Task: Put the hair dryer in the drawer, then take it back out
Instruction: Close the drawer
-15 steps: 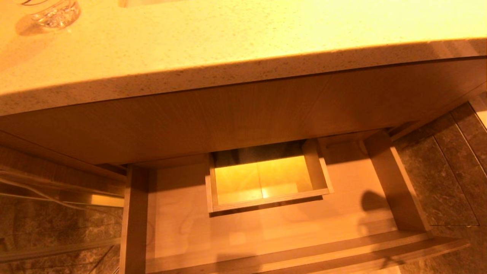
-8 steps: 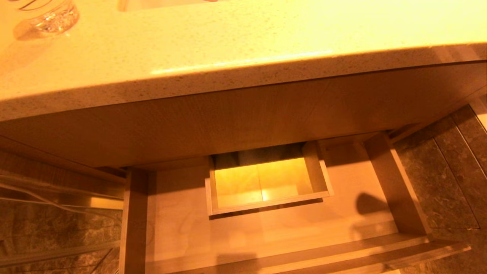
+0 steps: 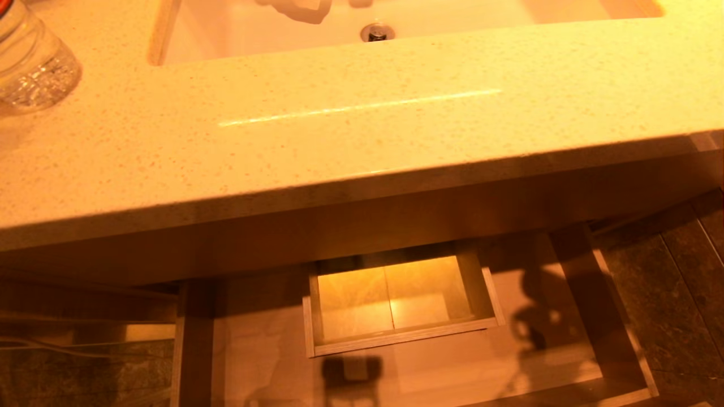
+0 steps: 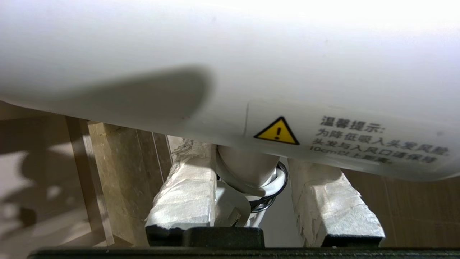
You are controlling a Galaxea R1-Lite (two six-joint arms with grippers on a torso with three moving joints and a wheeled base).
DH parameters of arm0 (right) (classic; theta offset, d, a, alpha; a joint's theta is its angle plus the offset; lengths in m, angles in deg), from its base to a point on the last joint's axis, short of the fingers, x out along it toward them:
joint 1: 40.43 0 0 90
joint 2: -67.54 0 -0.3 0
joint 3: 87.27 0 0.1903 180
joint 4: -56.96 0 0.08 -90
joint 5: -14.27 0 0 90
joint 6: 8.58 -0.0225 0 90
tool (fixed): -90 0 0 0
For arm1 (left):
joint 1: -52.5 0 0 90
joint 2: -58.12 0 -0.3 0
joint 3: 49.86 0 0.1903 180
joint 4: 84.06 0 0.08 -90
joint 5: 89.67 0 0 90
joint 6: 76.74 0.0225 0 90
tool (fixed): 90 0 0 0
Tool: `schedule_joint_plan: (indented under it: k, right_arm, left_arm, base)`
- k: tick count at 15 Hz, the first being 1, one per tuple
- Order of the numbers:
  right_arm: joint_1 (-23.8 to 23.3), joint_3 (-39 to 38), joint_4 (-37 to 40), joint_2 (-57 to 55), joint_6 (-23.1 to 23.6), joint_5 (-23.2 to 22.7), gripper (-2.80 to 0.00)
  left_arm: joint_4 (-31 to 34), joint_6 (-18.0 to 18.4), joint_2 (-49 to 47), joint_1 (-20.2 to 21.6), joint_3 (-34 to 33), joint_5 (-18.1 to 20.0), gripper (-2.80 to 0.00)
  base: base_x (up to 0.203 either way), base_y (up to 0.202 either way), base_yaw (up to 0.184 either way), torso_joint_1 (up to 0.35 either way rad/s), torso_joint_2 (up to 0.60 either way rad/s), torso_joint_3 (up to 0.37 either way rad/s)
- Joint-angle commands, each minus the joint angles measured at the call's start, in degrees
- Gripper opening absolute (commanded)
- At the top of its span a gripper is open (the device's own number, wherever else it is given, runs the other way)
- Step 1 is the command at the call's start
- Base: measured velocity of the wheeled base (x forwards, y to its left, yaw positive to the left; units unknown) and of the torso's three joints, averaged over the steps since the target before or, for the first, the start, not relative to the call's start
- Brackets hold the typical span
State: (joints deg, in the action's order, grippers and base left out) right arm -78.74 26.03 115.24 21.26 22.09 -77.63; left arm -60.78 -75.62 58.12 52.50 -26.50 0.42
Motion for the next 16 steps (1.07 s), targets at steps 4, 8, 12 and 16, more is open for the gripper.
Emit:
schedule_joint_plan:
  k: [4, 8, 12, 16]
  right_arm:
    - [-0.01, 0.25, -0.10, -0.70, 1.51, -0.60, -2.80]
    - [0.05, 2.42, 1.07, -6.09, 10.63, -2.36, -2.80]
    - [0.08, 4.03, 0.07, -8.31, 11.52, -4.51, -2.80]
    - [0.08, 5.58, -0.51, -10.21, 11.45, -4.49, -2.80]
  left_arm:
    - [0.00, 0.02, 0.00, 0.00, -0.09, -0.01, -2.80]
    - [0.00, 0.02, 0.00, 0.00, -0.09, -0.01, -2.80]
    - [0.00, 0.02, 0.00, 0.00, -0.09, -0.01, -2.80]
    - [0.00, 0.02, 0.00, 0.00, -0.09, -0.01, -2.80]
  base:
    - [0.000, 0.000, 0.000, 0.072, -0.03, 0.040]
    - [0.000, 0.000, 0.000, 0.000, 0.00, 0.000]
    - [0.000, 0.000, 0.000, 0.000, 0.00, 0.000]
    - [0.000, 0.000, 0.000, 0.000, 0.00, 0.000]
